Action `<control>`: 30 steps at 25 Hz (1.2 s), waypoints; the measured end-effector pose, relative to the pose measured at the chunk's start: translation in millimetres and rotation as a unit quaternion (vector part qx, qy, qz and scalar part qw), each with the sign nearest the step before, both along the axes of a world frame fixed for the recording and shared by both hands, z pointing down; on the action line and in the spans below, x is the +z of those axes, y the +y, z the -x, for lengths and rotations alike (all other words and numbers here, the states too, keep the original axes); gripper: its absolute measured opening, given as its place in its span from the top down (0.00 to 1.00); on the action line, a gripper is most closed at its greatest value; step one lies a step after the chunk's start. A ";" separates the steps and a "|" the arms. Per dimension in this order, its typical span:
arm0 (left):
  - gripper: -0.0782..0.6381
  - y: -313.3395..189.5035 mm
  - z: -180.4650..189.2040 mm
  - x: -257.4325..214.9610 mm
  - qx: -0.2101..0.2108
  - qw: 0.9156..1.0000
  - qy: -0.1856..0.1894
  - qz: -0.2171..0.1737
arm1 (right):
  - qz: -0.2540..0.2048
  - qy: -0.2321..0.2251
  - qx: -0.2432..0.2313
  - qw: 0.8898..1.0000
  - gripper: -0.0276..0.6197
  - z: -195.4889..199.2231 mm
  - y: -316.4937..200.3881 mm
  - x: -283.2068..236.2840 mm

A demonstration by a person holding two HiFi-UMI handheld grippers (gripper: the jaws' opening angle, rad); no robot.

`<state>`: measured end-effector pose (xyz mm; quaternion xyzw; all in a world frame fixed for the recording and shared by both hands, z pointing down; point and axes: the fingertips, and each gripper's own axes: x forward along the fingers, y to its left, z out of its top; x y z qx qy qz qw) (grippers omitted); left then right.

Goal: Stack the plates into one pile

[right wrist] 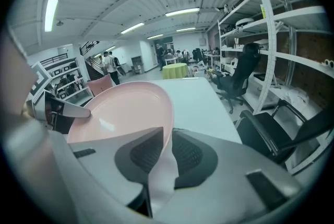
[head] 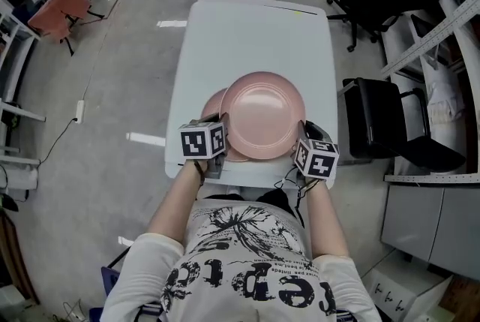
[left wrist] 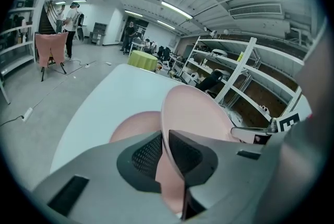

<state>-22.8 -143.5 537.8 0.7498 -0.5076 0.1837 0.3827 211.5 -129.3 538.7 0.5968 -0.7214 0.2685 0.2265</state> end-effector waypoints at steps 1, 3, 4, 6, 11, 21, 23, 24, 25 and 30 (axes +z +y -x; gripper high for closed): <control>0.83 0.3 8.9 2.8 0.002 1.000 -0.003 0.002 | 0.003 -0.001 0.000 1.000 0.86 8.9 1.1 2.8; 0.82 -0.6 24.8 7.4 0.005 1.000 -0.008 0.005 | 0.006 -0.003 0.001 1.000 0.86 24.8 0.9 6.5; 0.82 -0.3 31.5 9.7 0.006 1.000 -0.010 0.007 | 0.008 -0.004 0.002 1.000 0.86 31.5 1.1 8.2; 0.82 2.7 44.1 15.0 0.007 1.000 -0.016 0.012 | 0.012 -0.004 0.002 1.000 0.86 43.9 3.1 12.2; 0.82 6.5 69.0 30.9 0.013 0.999 -0.037 0.026 | 0.022 0.002 -0.002 1.000 0.86 68.4 5.0 23.4; 0.80 -0.2 84.7 57.9 0.017 0.995 -0.091 0.045 | 0.050 0.007 -0.004 0.999 0.86 83.4 -2.9 48.7; 0.79 -0.9 85.9 60.4 0.025 0.993 -0.104 0.041 | 0.055 0.010 -0.006 0.998 0.86 84.9 -5.7 51.6; 0.79 -0.7 85.6 61.4 0.028 0.993 -0.106 0.040 | 0.058 0.013 -0.007 0.998 0.86 84.7 -6.4 53.2; 0.79 -0.8 84.7 62.1 0.030 0.993 -0.106 0.038 | 0.062 0.015 -0.007 0.998 0.86 84.2 -6.6 54.7; 0.78 -1.2 76.3 61.7 0.046 0.993 -0.109 0.026 | 0.078 0.023 -0.014 0.997 0.86 83.3 -2.2 61.2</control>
